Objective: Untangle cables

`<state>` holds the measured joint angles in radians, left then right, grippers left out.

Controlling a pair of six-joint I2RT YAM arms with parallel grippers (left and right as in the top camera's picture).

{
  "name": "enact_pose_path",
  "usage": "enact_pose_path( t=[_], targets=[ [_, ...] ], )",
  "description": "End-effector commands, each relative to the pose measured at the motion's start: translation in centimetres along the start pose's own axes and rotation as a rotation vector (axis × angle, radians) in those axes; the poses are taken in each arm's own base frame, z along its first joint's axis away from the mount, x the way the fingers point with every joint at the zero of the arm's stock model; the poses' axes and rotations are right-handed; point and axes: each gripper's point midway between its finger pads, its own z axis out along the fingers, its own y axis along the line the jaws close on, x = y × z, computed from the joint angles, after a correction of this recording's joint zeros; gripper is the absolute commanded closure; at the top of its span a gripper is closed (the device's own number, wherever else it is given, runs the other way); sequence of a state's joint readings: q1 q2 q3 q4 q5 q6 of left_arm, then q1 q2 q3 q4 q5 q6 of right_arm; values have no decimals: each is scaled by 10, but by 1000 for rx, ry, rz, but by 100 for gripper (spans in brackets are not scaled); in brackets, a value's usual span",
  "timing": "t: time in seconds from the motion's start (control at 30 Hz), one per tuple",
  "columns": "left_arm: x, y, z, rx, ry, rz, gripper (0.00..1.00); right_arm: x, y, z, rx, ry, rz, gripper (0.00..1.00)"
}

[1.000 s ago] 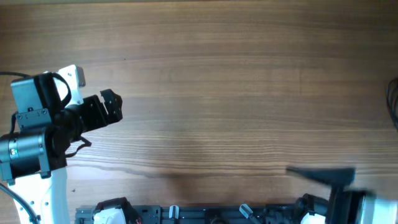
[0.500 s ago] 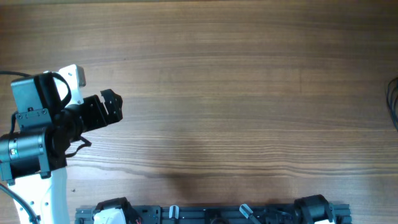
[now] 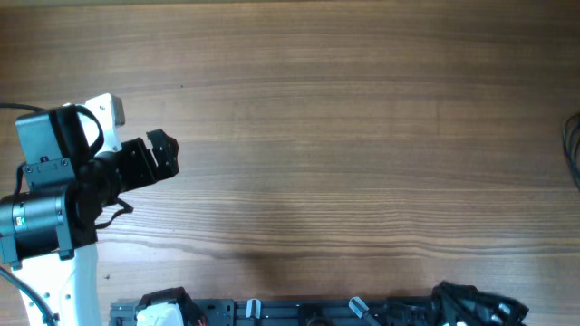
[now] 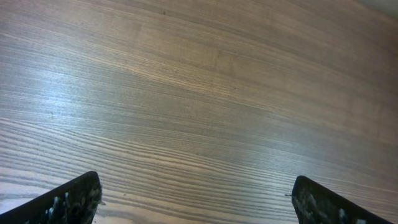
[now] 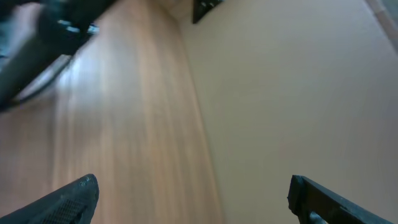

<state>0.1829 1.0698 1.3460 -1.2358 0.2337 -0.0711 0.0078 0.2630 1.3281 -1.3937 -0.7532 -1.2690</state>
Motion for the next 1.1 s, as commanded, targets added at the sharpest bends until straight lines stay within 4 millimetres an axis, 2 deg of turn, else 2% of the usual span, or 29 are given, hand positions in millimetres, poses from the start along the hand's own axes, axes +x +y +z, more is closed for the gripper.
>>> enact_pose_path(
  t=[0.0, 0.07, 0.13, 0.2, 0.23, 0.3, 0.37, 0.4, 0.43, 0.47, 0.5, 0.53, 0.6, 0.67, 0.77, 0.83, 1.07],
  targets=[
    [-1, -2, -2, 7, -5, 23, 0, 15, -32, -2, 163, 81, 274, 0],
    [-1, -2, -2, 7, -5, 23, 0, 30, -71, -11, 373, 114, 536, 0],
    [-1, -2, -2, 7, -5, 23, 0, 38, -100, -13, 511, 61, 709, 0],
    [-1, -2, -2, 7, -4, 23, 0, 66, -101, 13, 513, 62, 804, 0],
    [-1, -2, -2, 7, -4, 23, 0, 87, -99, 29, 517, 91, 819, 0],
    [-1, -2, -2, 7, -4, 23, 0, 116, -103, 53, 551, 94, 805, 0],
    [-1, -2, -2, 7, -4, 23, 0, 137, -109, 66, 618, 64, 854, 0],
    [-1, -2, -2, 7, -3, 23, 0, 161, -114, 65, 744, 26, 1066, 0],
    [-1, -2, -2, 7, -3, 23, 0, 176, -114, 64, 822, -6, 1211, 0],
    [-1, -2, -2, 7, -4, 23, 0, 200, -110, 62, 938, -63, 1438, 0],
    [-1, -2, -2, 7, -3, 23, 0, 232, -94, 71, 1031, -133, 1619, 0],
    [0, -2, -2, 6, -1, 22, 0, 233, -89, 88, 965, -165, 1494, 0],
    [0, -2, -2, 6, -1, 22, 0, 228, -81, 102, 880, -172, 1356, 0],
    [0, -2, -2, 7, 0, 22, 0, 242, -64, 111, 868, -137, 1367, 0],
    [2, -2, -2, 5, 7, 20, 0, 254, -49, 118, 868, -125, 1375, 0],
    [2, -2, -2, 6, 7, 20, 0, 270, -38, 117, 920, -102, 1419, 0],
    [2, -2, -2, 5, 7, 21, 0, 297, -12, 118, 971, -15, 1500, 0]
  ],
)
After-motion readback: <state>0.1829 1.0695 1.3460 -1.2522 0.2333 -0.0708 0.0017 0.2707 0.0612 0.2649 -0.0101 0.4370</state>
